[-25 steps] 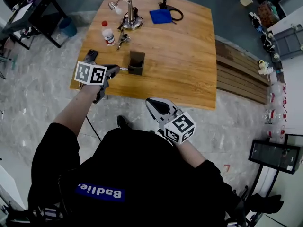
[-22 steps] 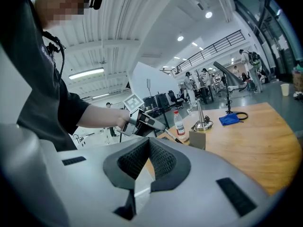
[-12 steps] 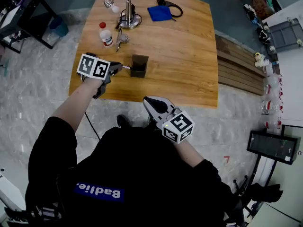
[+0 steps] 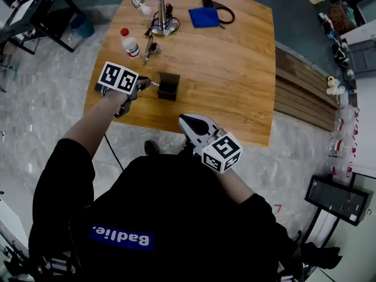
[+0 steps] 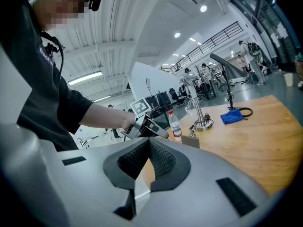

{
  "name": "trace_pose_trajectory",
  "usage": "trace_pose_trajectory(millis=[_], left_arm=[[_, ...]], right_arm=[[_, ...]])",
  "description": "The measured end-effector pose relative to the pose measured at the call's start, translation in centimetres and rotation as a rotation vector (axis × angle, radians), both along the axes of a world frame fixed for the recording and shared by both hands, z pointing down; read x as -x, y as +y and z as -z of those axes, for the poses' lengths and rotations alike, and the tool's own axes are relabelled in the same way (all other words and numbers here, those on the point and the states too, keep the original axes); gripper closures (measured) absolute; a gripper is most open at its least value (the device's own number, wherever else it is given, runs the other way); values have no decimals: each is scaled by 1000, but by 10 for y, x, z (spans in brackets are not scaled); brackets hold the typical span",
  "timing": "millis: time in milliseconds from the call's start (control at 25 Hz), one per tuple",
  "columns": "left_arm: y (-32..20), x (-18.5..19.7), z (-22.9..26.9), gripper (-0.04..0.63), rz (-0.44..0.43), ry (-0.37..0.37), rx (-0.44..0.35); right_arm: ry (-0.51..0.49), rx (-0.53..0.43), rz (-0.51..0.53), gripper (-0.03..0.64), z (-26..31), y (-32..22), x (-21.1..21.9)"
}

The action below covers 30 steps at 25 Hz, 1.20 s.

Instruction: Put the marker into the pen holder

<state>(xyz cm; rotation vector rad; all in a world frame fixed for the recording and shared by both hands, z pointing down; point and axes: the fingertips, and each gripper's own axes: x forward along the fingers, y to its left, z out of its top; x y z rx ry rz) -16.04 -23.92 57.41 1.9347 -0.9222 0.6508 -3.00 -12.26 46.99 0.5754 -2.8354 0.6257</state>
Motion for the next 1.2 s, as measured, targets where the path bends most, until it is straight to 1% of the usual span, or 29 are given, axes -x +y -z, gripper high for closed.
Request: trace_pose_trajectory(millis=[160,400,800,1200], left_arm=[[-2,-6,-13,554,11,-37,26],[-7,-18,-31,554,3,-66,55],[-9,-26,-50,552,-1,-77,85],[-10,-27,-59,551,-23,-94,80]], right_arm=[[-3,1,25,612,-2,-11,-9],[7,20,38,612,-9,-22,-17],[18,42,28,612,-17,-26,-29],[14,41,18,611,-17,-29,-29]])
